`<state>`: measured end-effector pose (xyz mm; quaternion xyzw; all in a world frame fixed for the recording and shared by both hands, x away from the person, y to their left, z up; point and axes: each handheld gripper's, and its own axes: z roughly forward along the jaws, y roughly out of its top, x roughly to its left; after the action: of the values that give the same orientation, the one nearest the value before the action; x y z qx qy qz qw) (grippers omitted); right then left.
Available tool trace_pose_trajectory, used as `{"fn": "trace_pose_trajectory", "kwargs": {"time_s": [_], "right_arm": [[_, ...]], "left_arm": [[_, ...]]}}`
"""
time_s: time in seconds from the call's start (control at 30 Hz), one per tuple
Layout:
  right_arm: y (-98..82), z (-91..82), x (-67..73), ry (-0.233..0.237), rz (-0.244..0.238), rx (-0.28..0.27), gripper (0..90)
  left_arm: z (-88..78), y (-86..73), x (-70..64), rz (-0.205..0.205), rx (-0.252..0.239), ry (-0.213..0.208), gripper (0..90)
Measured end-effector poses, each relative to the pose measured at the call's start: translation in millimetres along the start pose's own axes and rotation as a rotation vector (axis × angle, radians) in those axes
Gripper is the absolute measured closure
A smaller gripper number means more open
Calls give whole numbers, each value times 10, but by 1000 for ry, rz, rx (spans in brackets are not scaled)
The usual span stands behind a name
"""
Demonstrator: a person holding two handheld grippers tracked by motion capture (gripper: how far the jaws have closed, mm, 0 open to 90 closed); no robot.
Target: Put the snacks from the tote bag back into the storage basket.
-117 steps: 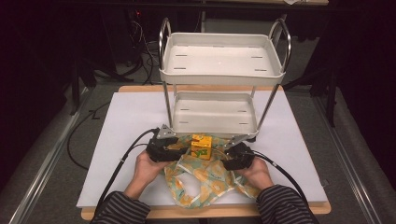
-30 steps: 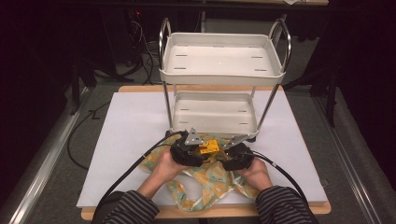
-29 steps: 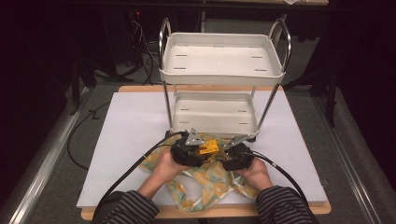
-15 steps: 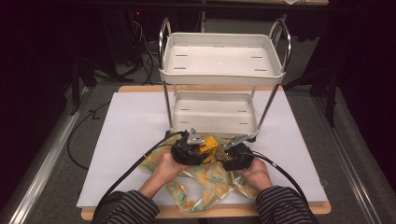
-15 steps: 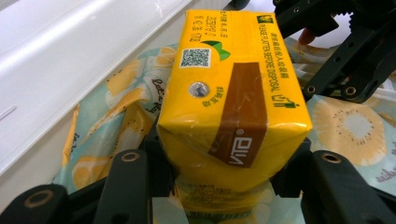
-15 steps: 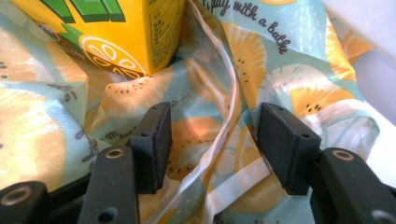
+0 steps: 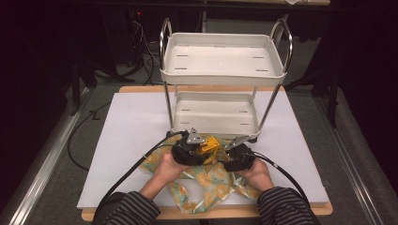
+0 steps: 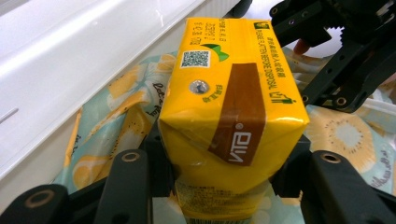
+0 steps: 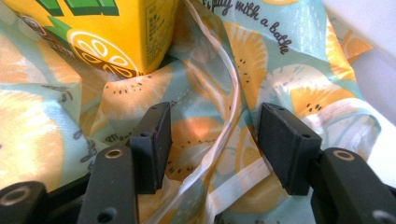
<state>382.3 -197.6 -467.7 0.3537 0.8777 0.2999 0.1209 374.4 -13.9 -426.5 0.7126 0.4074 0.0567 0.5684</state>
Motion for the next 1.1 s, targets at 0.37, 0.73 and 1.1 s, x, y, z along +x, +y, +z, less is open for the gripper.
{"fn": "trace_pose_trajectory", "kwargs": {"time_s": [0.37,0.73,1.1], "right_arm": [[0,0,1,0,1,1,455],[0,-1,2,1,1,2,455],[1,0,2,0,0,1,454]], "left_arm": [[-62,83,-30,-48,-16,-29,526],[-93,122,-40,-56,-31,-38,526],[-144,176,-43,-64,-49,-47,526]]}}
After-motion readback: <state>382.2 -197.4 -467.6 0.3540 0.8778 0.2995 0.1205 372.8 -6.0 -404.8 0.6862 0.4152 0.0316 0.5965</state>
